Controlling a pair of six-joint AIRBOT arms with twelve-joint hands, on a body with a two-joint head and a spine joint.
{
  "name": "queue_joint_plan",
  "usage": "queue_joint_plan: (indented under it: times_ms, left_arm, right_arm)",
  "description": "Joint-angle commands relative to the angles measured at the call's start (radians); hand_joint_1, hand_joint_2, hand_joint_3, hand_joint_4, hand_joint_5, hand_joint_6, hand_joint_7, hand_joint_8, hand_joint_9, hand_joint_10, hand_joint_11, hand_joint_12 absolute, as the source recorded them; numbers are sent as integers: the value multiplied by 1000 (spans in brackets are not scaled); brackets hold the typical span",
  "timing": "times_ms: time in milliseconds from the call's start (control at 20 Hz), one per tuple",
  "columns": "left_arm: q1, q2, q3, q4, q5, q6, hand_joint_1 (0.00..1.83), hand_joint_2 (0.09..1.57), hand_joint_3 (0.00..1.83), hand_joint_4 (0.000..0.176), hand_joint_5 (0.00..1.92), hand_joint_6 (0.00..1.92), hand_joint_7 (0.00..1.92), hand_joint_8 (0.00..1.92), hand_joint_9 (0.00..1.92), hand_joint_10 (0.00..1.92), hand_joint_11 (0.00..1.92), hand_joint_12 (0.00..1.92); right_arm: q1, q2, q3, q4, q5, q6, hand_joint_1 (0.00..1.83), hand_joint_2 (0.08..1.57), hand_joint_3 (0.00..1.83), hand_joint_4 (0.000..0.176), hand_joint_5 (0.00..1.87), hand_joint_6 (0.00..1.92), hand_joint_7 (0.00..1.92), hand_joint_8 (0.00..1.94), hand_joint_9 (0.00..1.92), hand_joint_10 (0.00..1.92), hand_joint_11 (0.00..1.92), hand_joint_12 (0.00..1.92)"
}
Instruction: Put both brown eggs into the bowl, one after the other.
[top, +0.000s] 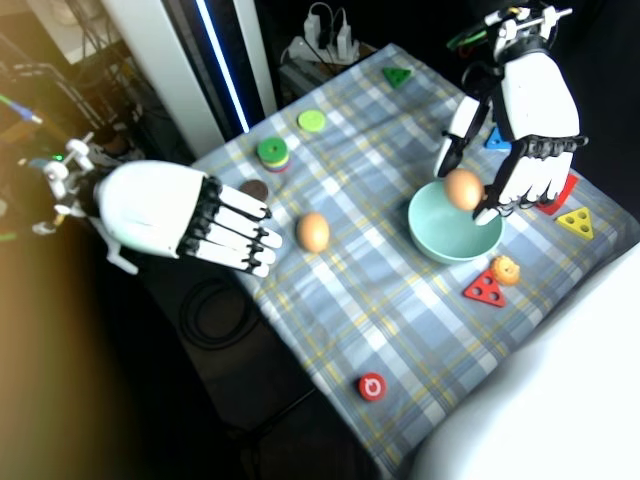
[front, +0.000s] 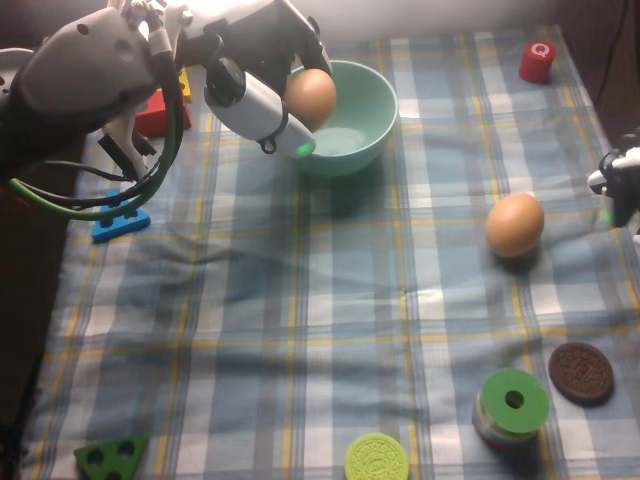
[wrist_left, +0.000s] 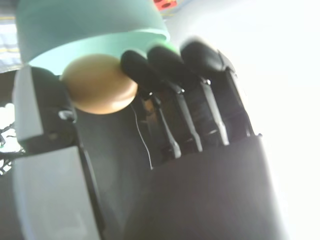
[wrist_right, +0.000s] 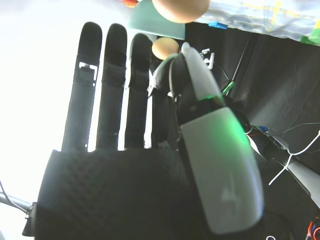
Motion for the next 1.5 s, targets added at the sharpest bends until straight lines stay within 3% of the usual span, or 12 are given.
queue_joint_plan:
  times_ms: [0, 50, 100, 150, 200, 350, 600, 800, 1000, 1150, 1250, 1450]
  left_arm:
    - [-14, -5, 4, 6, -82, -5, 1257, 1124, 0, 0, 1013, 660, 954, 1268, 745, 991, 470, 1543]
    - [-13, -6, 4, 6, -81, -5, 1248, 1136, 3, 0, 970, 753, 930, 1298, 698, 929, 401, 1453]
    - [-12, -6, 4, 7, -81, -5, 1103, 1050, 0, 0, 891, 279, 835, 655, 686, 823, 382, 1333]
    - [-11, -7, 4, 8, -80, -5, 1083, 1010, 0, 0, 908, 64, 866, 317, 703, 678, 393, 1235]
    - [-6, -6, 3, 8, -79, -5, 1046, 1003, 0, 0, 853, 3, 880, 44, 770, 237, 387, 933]
    - [1, -4, 0, 6, -80, -5, 979, 1028, 0, 0, 802, 0, 837, 2, 762, 35, 364, 745]
    - [6, -2, -13, 14, -90, -5, 912, 1062, 10, 0, 755, 0, 772, 1, 706, 1, 339, 766]
    - [6, 17, -48, 38, -118, -5, 931, 1051, 2, 0, 736, 0, 795, 4, 756, 12, 328, 913]
    - [-1, 37, -94, 93, -158, -11, 873, 996, 0, 70, 543, 0, 670, 0, 682, 0, 179, 1125]
    - [6, 68, -132, 157, -220, -110, 780, 972, 0, 99, 403, 1, 496, 0, 506, 0, 17, 1148]
    - [34, 113, -179, 231, -294, -238, 701, 944, 0, 162, 269, 0, 357, 0, 417, 0, 0, 1031]
    - [177, 277, -340, 473, -576, -706, 576, 893, 1, 176, 191, 0, 288, 1, 364, 0, 1, 1098]
  right_arm:
    - [6, 2, 4, 25, 116, 5, 933, 1322, 0, 0, 750, 31, 837, 1, 833, 4, 594, 547]
    - [6, 2, 4, 25, 116, 5, 934, 1325, 1, 0, 742, 19, 830, 0, 827, 1, 584, 543]
    - [7, 1, 5, 25, 116, 5, 935, 1324, 1, 0, 739, 14, 825, 0, 826, 1, 585, 543]
    - [7, 1, 5, 25, 116, 5, 937, 1324, 0, 0, 738, 12, 821, 0, 820, 0, 579, 538]
    - [7, 1, 5, 25, 116, 5, 943, 1317, 0, 0, 696, 0, 783, 0, 761, 0, 545, 521]
    - [7, 1, 4, 24, 117, 5, 860, 1310, 0, 0, 613, 0, 697, 0, 682, 0, 489, 483]
    - [7, 1, 4, 23, 117, 5, 779, 1278, 0, 0, 518, 0, 499, 0, 511, 0, 403, 390]
    - [7, 0, 4, 23, 117, 5, 766, 1270, 0, 0, 521, 0, 464, 0, 485, 0, 288, 627]
    - [7, 0, 4, 23, 117, 5, 773, 1274, 0, 0, 521, 1, 472, 2, 494, 2, 284, 659]
    - [16, -1, 6, 24, 117, 5, 797, 1277, 1, 0, 515, 0, 468, 0, 491, 0, 267, 704]
    - [29, -7, 14, 23, 117, 5, 839, 1271, 0, 0, 500, 0, 442, 0, 456, 0, 224, 704]
    - [85, -21, 36, -5, 84, 5, 838, 1110, 2, 0, 403, 0, 384, 1, 391, 1, 83, 773]
